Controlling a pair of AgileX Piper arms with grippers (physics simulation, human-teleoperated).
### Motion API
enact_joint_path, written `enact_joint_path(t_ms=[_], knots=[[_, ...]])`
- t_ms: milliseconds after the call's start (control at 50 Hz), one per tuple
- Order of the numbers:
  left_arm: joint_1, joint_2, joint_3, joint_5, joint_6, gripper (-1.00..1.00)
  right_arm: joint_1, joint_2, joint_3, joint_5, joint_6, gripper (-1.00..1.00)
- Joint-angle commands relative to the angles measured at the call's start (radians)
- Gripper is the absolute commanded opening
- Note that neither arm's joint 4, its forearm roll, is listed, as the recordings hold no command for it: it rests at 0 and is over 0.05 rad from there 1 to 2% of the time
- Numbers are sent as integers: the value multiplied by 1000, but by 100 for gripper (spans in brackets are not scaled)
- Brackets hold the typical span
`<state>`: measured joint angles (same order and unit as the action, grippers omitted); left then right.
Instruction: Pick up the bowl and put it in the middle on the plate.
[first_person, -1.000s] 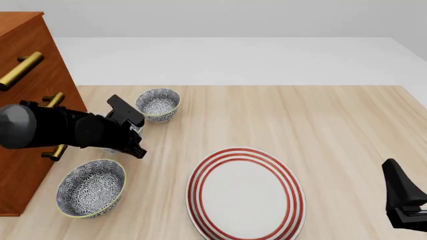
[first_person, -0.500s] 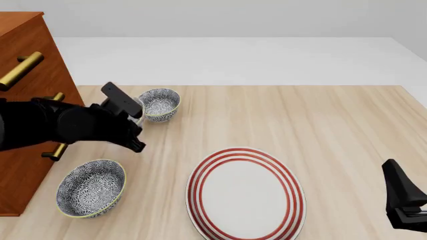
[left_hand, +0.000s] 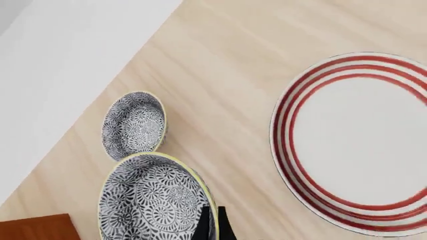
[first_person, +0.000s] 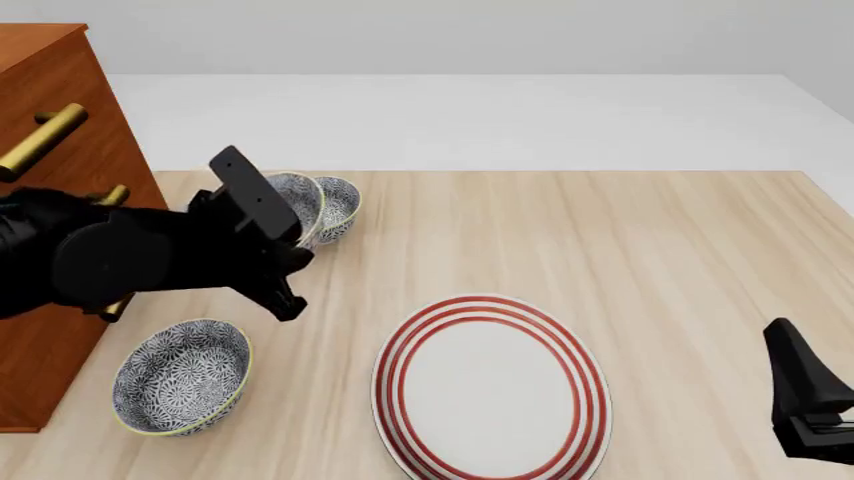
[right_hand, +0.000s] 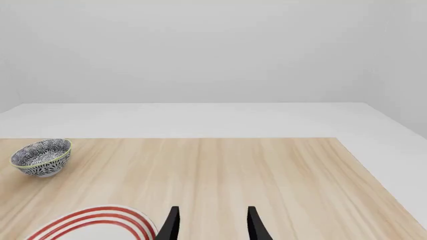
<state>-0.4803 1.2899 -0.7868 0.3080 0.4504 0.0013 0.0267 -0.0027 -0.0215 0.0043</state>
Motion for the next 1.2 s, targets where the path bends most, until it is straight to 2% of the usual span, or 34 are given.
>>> enact_joint_path(t_ms=[20,180,500,980,1200], knots=[[-93,-62,-10,39,-25,-100,0,1,0,-1,0,100],[-166,-85,-21,63,-30,-100,0,1,0,-1,0,100],[-322,-72,-70,101,-88,-100,0,1,0,-1,0,100],[-472,-2,-115,91,-114,-100,0,1,0,-1,0,100],[-516,40,-121,70,-116,-100,0,1,0,-1,0,100]])
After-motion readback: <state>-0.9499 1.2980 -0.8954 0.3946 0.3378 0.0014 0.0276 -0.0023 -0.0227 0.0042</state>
